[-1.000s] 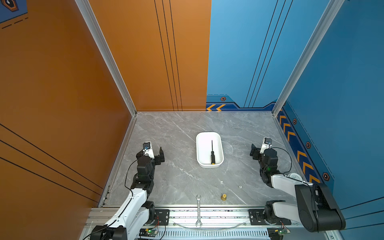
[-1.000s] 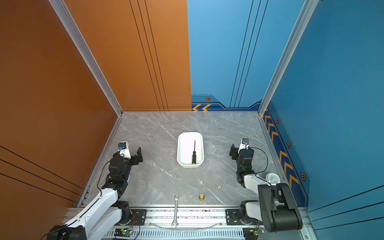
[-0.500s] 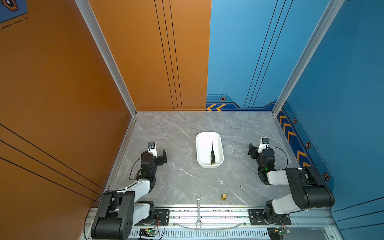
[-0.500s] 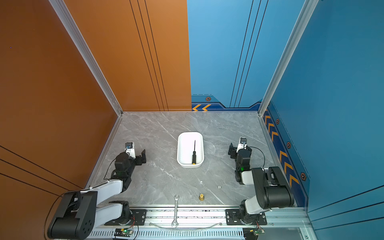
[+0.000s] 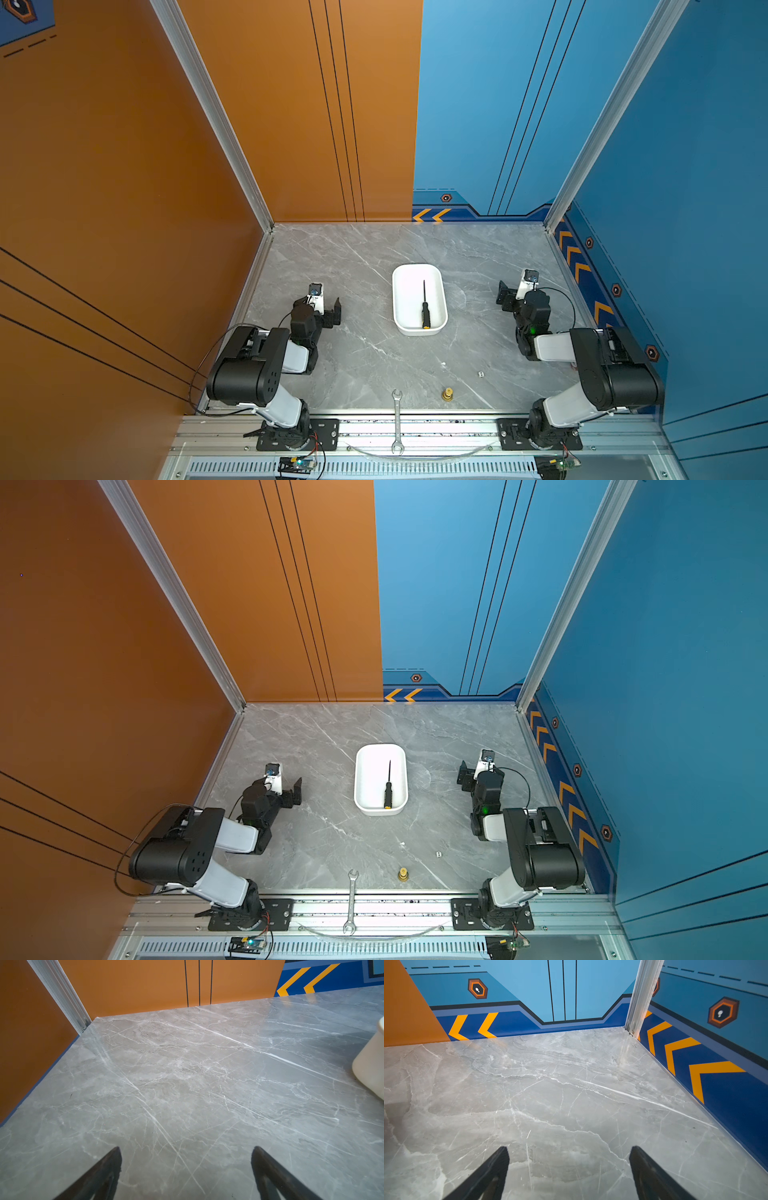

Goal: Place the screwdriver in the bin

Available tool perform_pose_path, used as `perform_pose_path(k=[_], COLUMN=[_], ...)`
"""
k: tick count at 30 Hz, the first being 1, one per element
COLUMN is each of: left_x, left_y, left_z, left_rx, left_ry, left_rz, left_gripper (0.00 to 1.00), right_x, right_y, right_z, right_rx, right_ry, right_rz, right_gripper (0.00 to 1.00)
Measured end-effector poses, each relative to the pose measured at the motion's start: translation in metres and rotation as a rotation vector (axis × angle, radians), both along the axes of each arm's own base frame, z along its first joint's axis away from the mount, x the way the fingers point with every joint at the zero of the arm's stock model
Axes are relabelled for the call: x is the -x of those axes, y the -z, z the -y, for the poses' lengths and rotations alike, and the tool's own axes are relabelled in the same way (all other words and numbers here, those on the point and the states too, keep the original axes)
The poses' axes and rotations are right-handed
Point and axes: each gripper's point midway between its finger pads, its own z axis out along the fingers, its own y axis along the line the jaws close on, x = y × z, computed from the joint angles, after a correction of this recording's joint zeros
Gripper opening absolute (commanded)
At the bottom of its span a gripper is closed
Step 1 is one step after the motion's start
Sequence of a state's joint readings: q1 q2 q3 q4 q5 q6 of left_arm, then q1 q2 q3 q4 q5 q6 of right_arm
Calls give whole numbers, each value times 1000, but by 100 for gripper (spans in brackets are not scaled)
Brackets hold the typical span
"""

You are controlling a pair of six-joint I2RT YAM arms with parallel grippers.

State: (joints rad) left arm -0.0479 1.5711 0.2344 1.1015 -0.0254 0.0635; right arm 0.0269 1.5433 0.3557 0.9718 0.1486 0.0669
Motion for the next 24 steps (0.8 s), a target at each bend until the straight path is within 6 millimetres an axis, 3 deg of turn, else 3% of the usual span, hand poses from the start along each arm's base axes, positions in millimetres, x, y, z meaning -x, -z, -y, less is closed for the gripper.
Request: perform_pose_path(k=[4, 7, 13, 24], left_x=[-23, -33, -29, -29], left_y=[-15, -26, -15, -14], left_z=[-6, -19, -23, -24], left_rx=[8, 23, 31, 33], left_ry=[-35, -82, -103, -108], left_rz=[11, 34, -13, -21], left_gripper=[98, 98, 98, 98], right_x=[1, 1, 2, 2], right_y=[5, 6, 9, 9], right_z=[-2, -2, -2, -2], right_rx=[-4, -5, -6, -5], right_ry=[-12, -13, -15, -15], right_rz=[-21, -25, -38, -38], right_gripper=[92, 99, 100, 100])
